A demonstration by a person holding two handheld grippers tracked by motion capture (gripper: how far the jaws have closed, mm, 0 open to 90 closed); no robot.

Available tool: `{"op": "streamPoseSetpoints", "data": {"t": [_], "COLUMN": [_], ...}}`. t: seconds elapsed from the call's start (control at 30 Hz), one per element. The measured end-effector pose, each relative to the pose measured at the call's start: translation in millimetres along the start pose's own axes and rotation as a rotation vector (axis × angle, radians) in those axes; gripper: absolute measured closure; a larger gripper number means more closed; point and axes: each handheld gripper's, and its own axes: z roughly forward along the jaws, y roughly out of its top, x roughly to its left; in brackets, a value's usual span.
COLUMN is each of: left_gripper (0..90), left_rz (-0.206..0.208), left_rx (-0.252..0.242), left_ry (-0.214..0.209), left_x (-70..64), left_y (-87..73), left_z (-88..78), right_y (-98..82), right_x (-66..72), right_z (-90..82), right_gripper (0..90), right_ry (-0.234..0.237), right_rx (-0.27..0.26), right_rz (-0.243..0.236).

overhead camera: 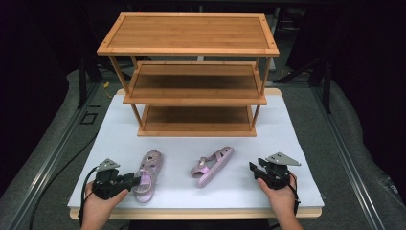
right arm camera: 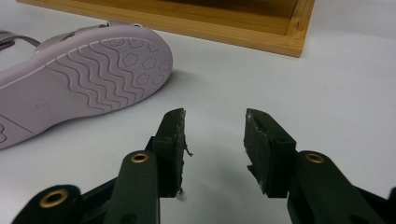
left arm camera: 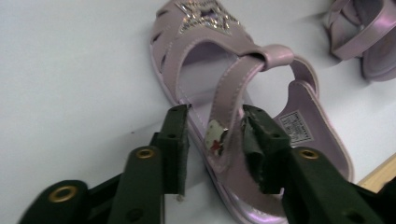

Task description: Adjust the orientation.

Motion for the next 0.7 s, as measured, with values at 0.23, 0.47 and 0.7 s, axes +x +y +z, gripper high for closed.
{"op": "streamPoseSetpoints", "data": {"t": [0.23,0.47,0.7], "left_gripper": [82.2,82.9,82.7], "left_rz": [0.065,0.132,0.248], "left_rx": [-0.012,-0.031,0.045], "left_ry": [0.069,0.035,0.033], "left_x": [-4.0,-4.0,-0.2], "left_y": [4.3,24.7,56.8], "left_z": [0.4,8.9,24.2], "right_y": [0.1,-0.1,-1.1], "right_x": [-0.5,-1.3,-2.6], "right_z": [-0.1,0.2,0.6], "right_gripper": [58.4,58.6,58.6], "right_ry": [0.004,0.010,0.006], "right_rx": [0.000,-0.001,0.002], "right_rz": [0.003,0.006,0.014]}}
